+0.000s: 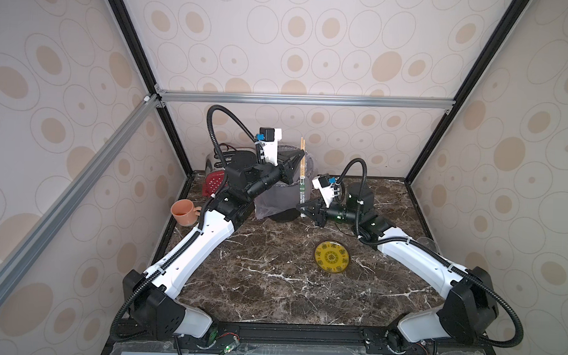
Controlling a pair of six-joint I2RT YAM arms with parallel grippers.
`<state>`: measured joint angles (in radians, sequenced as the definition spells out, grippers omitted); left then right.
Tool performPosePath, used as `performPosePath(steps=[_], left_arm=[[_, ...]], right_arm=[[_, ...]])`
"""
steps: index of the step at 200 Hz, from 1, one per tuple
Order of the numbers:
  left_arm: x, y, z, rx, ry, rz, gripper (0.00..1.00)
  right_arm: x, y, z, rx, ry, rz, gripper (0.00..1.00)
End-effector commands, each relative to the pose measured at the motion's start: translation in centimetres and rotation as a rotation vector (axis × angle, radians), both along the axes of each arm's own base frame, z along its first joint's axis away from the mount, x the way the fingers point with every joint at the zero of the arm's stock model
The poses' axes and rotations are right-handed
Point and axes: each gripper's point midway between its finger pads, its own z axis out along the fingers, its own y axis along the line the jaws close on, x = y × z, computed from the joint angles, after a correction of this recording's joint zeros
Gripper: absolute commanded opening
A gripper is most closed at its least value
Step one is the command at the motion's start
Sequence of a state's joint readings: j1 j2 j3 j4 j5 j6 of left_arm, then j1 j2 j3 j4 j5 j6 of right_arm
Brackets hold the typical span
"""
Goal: Remove the packaging of disposable chopsticks
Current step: Remove the packet bag from the disposable chopsticks.
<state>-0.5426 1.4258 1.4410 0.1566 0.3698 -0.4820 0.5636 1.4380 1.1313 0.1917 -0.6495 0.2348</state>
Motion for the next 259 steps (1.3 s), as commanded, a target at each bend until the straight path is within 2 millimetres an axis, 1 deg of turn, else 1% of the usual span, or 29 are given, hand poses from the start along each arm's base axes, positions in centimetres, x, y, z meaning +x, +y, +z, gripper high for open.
performPosePath(steps=[1,31,64,89,115,156,183,202,216,231,259], left_arm=[[-5.1,-4.7,-15.0,0.229,0.481,-0.268,0.00],[-5.3,-4.8,-15.7,0.214,0.493,-0.272,0.00],[-5.7,-4.6,-16.4,0.219,0.508,-0.270,0.00],[-5.9,-4.5,-16.9,0.215,0.527,-0.267,0.00],[-6.4,-4.7,-17.5,0.206,0.543,-0.276,0.00],[-7.0,-5.4,-17.8,0.178,0.554,-0.290,0.00],[-7.1,-5.1,-18.5,0.172,0.566,-0.276,0.00],[-7.3,-4.9,-18.5,0.172,0.564,-0.271,0.00],[-7.3,-4.7,-18.0,0.175,0.547,-0.262,0.00],[-7.1,-4.3,-16.9,0.180,0.517,-0.244,0.00],[-6.7,-3.6,-13.4,0.173,0.438,-0.213,0.00]], right_arm=[[2.0,-3.1,16.1,0.318,-0.370,-0.191,0.00],[1.9,-3.2,16.7,0.329,-0.378,-0.192,0.00],[2.3,-3.2,16.5,0.326,-0.377,-0.207,0.00],[2.4,-3.4,16.8,0.322,-0.385,-0.219,0.00],[2.6,-3.3,16.8,0.317,-0.387,-0.222,0.00],[3.0,-3.2,16.7,0.315,-0.387,-0.230,0.00],[3.1,-3.3,16.8,0.314,-0.393,-0.239,0.00],[3.1,-3.2,16.6,0.305,-0.392,-0.235,0.00],[3.0,-3.1,16.3,0.299,-0.386,-0.229,0.00],[3.0,-3.0,15.3,0.287,-0.370,-0.220,0.00],[2.6,-2.8,13.2,0.250,-0.337,-0.194,0.00]])
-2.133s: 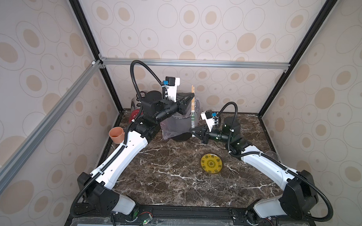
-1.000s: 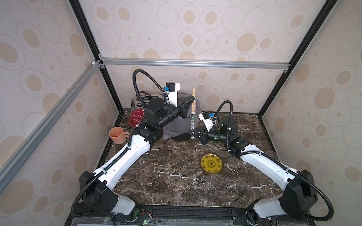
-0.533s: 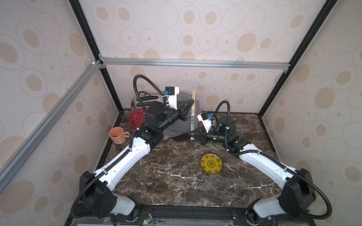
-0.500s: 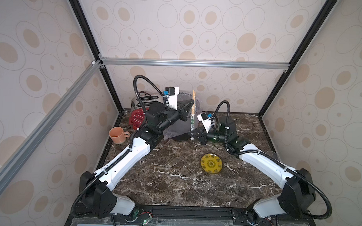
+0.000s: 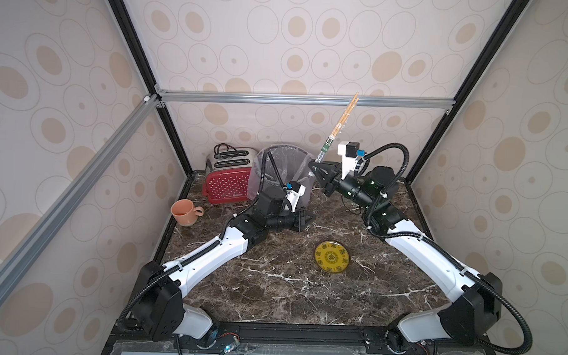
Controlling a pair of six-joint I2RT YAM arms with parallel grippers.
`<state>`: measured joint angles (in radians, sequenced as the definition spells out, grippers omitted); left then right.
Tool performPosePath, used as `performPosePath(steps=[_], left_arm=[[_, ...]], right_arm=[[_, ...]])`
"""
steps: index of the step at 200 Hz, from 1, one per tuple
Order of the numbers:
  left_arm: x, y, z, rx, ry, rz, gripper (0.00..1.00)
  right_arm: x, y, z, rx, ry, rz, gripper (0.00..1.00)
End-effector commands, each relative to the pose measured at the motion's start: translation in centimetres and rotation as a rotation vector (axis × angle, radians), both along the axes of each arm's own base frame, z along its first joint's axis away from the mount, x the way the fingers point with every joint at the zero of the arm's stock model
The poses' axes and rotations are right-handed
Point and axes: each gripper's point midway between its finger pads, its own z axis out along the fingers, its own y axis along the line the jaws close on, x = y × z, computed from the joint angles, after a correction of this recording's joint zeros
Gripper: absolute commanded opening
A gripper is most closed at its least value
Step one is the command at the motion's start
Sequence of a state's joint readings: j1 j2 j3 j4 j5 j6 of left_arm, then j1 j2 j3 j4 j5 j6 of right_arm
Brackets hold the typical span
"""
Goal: Remove the packaging of disposable chopsticks
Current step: Remove the packet bag from the disposable chopsticks.
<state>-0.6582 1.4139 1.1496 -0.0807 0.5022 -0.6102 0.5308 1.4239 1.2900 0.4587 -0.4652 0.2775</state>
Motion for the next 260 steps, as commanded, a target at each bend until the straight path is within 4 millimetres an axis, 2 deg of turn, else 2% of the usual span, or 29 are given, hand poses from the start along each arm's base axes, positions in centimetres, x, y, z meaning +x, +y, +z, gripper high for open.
performPosePath(steps=[1,27,44,65,79,87,139,169,229,260], left_arm=[[-0.1,0.8,5.4,-0.035,-0.105,0.011,0.00],[0.4,3.1,7.9,-0.004,-0.164,0.069,0.00],[0.6,4.9,9.7,-0.019,-0.206,0.108,0.07],[0.9,5.8,11.8,-0.046,-0.266,0.113,0.34],[1.4,5.4,13.1,-0.047,-0.299,0.090,0.52],[1.8,5.0,13.9,-0.054,-0.316,0.080,0.58],[4.8,3.8,20.3,-0.105,-0.452,0.068,0.59],[5.5,4.0,22.7,-0.120,-0.506,0.087,0.57],[4.5,3.9,25.3,-0.193,-0.543,0.051,0.59],[4.9,3.4,24.9,-0.196,-0.525,0.038,0.57]], right_arm=[[-0.8,0.1,-0.8,-0.005,-0.002,0.023,0.00],[-1.3,-0.1,-3.0,-0.062,0.030,0.027,0.00],[-1.7,-0.2,-4.6,-0.100,0.055,0.032,0.00],[-2.8,0.4,-6.3,-0.130,0.080,0.103,0.00],[-3.6,1.0,-7.3,-0.136,0.096,0.152,0.00],[-4.0,1.3,-7.8,-0.136,0.103,0.168,0.00],[-5.1,2.7,-10.3,-0.166,0.149,0.238,0.00],[-5.1,2.9,-11.1,-0.173,0.168,0.240,0.00],[-4.7,3.0,-12.0,-0.182,0.191,0.226,0.00],[-4.5,3.1,-11.9,-0.178,0.192,0.223,0.00]])
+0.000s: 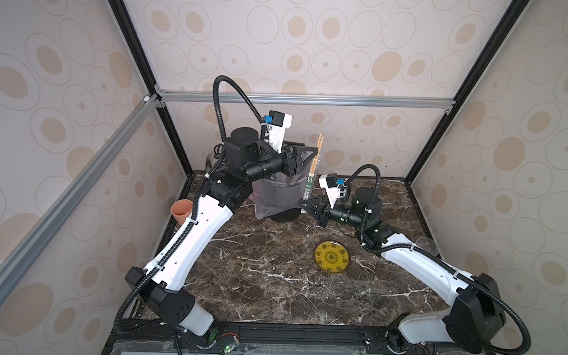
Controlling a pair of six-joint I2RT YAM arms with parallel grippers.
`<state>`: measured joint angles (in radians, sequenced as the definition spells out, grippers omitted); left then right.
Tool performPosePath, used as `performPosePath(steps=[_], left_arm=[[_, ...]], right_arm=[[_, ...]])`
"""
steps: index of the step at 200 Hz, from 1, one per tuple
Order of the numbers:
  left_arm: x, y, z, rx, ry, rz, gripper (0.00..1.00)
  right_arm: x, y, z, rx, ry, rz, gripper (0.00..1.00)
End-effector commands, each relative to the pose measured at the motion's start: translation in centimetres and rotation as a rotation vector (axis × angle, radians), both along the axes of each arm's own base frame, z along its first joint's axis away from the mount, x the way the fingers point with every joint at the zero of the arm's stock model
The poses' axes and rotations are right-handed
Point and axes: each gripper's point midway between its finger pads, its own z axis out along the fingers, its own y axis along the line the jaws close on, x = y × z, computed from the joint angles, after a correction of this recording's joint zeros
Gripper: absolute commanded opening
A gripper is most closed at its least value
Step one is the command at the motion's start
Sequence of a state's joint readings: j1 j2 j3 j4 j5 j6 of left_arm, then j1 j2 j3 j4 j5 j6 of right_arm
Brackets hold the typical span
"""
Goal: Remove the packaging of disposable chopsticks
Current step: Remove the packet bag from the disposable chopsticks.
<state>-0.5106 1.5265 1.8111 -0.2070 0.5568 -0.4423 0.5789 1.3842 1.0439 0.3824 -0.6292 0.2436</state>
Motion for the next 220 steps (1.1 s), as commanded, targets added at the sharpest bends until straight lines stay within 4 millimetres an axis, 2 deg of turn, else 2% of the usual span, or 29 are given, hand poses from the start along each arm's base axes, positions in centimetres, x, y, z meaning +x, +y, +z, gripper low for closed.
performPosePath(steps=[1,17,26,48,83,122,160,178,220], left_arm=[[-0.2,-0.1,1.9,-0.031,-0.039,-0.025,0.57],[0.0,-0.6,1.6,-0.045,-0.023,-0.045,0.56],[0.1,-0.8,1.6,-0.056,-0.020,-0.057,0.52],[0.4,-1.1,1.0,-0.054,-0.007,-0.067,0.31],[0.1,-1.6,0.4,-0.050,0.009,-0.097,0.11],[-0.3,-2.0,-2.9,-0.034,0.074,-0.115,0.00],[-1.2,-2.5,-7.1,-0.021,0.164,-0.133,0.00],[-1.9,-3.0,-9.0,-0.007,0.202,-0.149,0.09],[-2.5,-2.7,-11.2,-0.010,0.244,-0.140,0.08]], right_arm=[[-0.1,0.4,-0.2,0.002,-0.009,0.015,0.00],[-0.1,0.6,-0.1,0.002,-0.008,0.019,0.00],[0.0,0.6,-0.2,0.000,-0.007,0.018,0.00],[0.1,0.7,-0.5,-0.004,-0.006,0.019,0.00],[0.3,0.9,-0.3,-0.003,-0.014,0.021,0.00],[0.8,0.9,1.6,0.012,-0.063,0.007,0.00],[1.2,1.0,4.4,0.046,-0.124,-0.003,0.00],[1.5,1.0,5.7,0.059,-0.152,-0.011,0.00],[1.6,1.0,7.9,0.077,-0.204,-0.023,0.00]])
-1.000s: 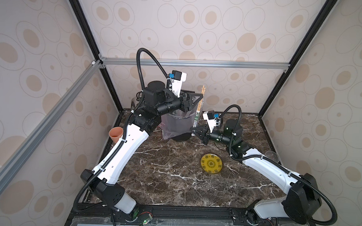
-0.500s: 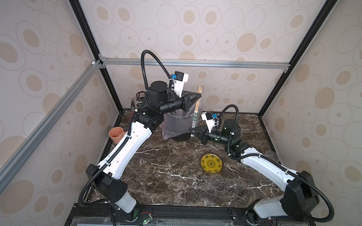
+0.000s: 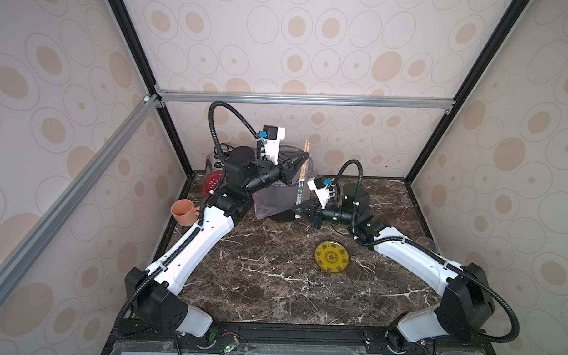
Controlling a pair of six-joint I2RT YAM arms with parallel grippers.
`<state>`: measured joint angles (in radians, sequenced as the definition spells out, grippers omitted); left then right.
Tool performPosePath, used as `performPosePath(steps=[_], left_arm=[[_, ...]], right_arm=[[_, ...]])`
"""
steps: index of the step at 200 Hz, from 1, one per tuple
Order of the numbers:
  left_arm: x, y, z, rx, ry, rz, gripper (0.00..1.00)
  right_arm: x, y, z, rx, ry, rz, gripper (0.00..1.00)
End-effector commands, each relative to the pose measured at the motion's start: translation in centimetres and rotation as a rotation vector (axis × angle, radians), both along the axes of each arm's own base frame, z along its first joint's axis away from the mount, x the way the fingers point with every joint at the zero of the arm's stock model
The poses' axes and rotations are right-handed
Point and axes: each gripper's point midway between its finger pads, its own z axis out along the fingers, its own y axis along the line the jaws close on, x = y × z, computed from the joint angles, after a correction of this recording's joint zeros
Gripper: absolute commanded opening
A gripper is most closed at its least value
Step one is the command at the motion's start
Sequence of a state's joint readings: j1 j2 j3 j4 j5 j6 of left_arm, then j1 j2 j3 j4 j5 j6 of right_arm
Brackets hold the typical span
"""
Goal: Remove the packaging of disposable chopsticks
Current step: Remove the packet bag from the disposable chopsticks.
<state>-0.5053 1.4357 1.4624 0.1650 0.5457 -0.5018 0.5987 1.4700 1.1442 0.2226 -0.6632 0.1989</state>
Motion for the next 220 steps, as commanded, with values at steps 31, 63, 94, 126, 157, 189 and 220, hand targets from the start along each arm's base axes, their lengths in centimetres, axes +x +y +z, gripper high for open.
performPosePath(steps=[31,63,94,126,157,189,220], left_arm=[[-3.0,-2.8,-8.9,0.080,0.312,-0.155,0.12],[-3.2,-2.8,-9.6,0.085,0.324,-0.155,0.11],[-3.2,-3.1,-10.2,0.092,0.335,-0.159,0.07],[-3.7,-3.5,-11.3,0.098,0.355,-0.173,0.09],[-4.7,-4.1,-12.7,0.112,0.379,-0.182,0.11],[-5.0,-3.6,-13.8,0.112,0.398,-0.166,0.11],[-5.3,-3.4,-14.2,0.122,0.398,-0.162,0.00]], right_arm=[[1.3,-1.1,11.0,0.181,-0.299,-0.086,0.00],[1.3,-1.2,11.4,0.186,-0.302,-0.087,0.00],[1.3,-1.3,11.5,0.188,-0.306,-0.090,0.00],[1.4,-1.6,12.4,0.189,-0.333,-0.107,0.00],[1.8,-2.0,13.4,0.198,-0.352,-0.134,0.00],[2.1,-2.3,14.3,0.213,-0.364,-0.154,0.00],[2.1,-2.4,14.0,0.218,-0.356,-0.157,0.00]])
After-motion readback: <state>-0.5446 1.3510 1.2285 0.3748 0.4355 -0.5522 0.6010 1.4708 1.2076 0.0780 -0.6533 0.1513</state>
